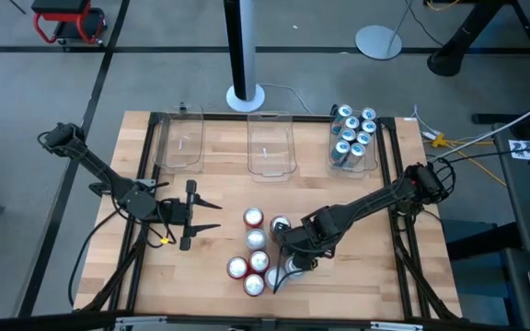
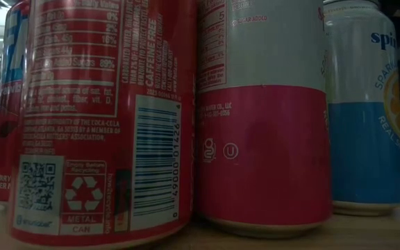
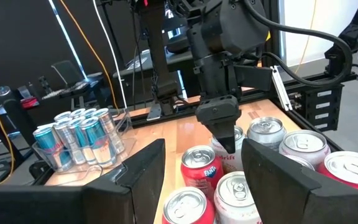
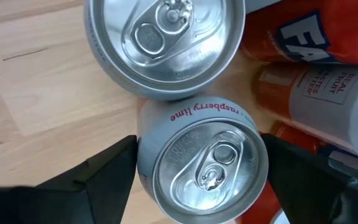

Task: Sort soda cans
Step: Put the white pink soda can into the center transparent bin

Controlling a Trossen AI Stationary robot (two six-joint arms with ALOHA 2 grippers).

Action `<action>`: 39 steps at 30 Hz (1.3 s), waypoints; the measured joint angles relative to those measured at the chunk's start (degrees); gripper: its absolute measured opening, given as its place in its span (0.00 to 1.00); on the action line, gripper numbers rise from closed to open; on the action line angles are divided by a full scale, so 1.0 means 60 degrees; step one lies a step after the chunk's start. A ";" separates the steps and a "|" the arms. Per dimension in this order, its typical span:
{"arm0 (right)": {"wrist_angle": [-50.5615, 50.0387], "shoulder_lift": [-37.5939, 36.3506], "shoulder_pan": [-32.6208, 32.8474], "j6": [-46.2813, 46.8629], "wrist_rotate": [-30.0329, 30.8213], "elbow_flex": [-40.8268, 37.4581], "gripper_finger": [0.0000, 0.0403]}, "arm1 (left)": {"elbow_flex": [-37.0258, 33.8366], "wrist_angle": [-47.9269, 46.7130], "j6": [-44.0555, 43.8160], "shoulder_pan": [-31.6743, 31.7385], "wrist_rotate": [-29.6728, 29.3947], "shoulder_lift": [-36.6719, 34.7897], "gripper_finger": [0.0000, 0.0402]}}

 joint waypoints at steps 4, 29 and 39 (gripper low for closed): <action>-0.0007 -0.0002 0.0006 -0.0006 0.0036 0.0000 0.82 | 0.0000 0.0000 0.0000 -0.0002 -0.0002 0.0000 0.50; 0.0808 0.0033 0.0006 0.0613 0.0095 -0.0470 0.89 | 0.0000 -0.0004 -0.0055 0.0002 -0.0002 0.0000 0.50; 0.0658 0.0227 -0.0016 0.0942 0.0171 -0.0448 0.82 | 0.0000 -0.0036 -0.0047 0.0002 0.0002 0.0000 0.50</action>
